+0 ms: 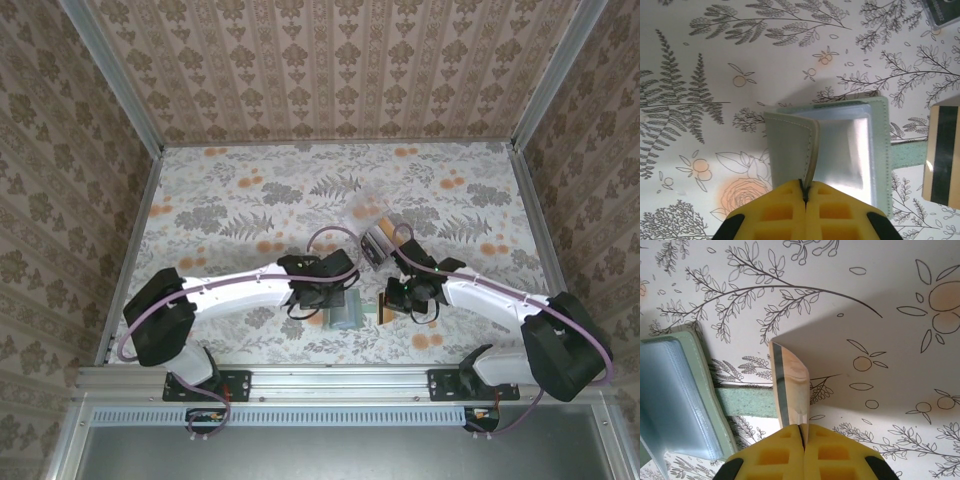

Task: Put the credit cards into the card holder
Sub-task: Open the card holder at the bottom-center of the table.

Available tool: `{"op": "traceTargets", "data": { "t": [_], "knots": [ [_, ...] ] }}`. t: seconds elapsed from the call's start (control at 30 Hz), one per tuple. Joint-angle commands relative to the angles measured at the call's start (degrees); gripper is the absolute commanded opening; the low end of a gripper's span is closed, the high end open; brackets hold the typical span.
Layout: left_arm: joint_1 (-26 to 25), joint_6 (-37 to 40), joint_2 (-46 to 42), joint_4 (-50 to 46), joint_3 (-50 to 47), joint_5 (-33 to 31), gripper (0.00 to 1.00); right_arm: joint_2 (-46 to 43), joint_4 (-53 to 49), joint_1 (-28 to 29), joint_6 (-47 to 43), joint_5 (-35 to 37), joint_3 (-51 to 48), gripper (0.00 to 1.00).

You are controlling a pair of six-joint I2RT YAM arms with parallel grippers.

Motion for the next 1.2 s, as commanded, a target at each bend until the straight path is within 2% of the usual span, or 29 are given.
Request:
{"op": "traceTargets", "data": {
  "t": [0.0,0.2,0.37,0.57,0.8,1.0,1.17],
  "knots": [
    [1.12,0.01,-4.16,2.67,-3.90,-0.87,0.00,1.04,-7.06,-0.24,-0.25,5.94,0.66,0.00],
    [4.02,0.32,-12.32,17.39,-15.71,2.96,0.00,-3.55,-7.48,-0.15,-1.92,2.84,5.08,0.00],
    [5.94,0.98,-14.73,22.36,-20.26,4.41,0.00,-7.63,-5.97,-0.02,-2.46,-0.74,7.82,0.00],
    [6.74,1.25,-14.56,25.11,-22.47,5.71,0.00,-6.29,-0.81,1.91,-2.49,-5.48,8.13,0.00],
    [7.65,2.48,-14.26,25.27,-23.14,6.55,0.00,0.23,-1.74,4.07,-2.63,-0.59,8.87,0.00],
    [8.25,3.09,-13.96,25.06,-23.39,7.17,0.00,2.74,1.90,4.50,-3.20,-4.39,8.19,0.00],
    [8.38,3.53,-12.90,24.89,-22.75,7.69,0.00,4.51,2.79,4.77,-2.72,-4.09,8.44,0.00]
  ]
}}
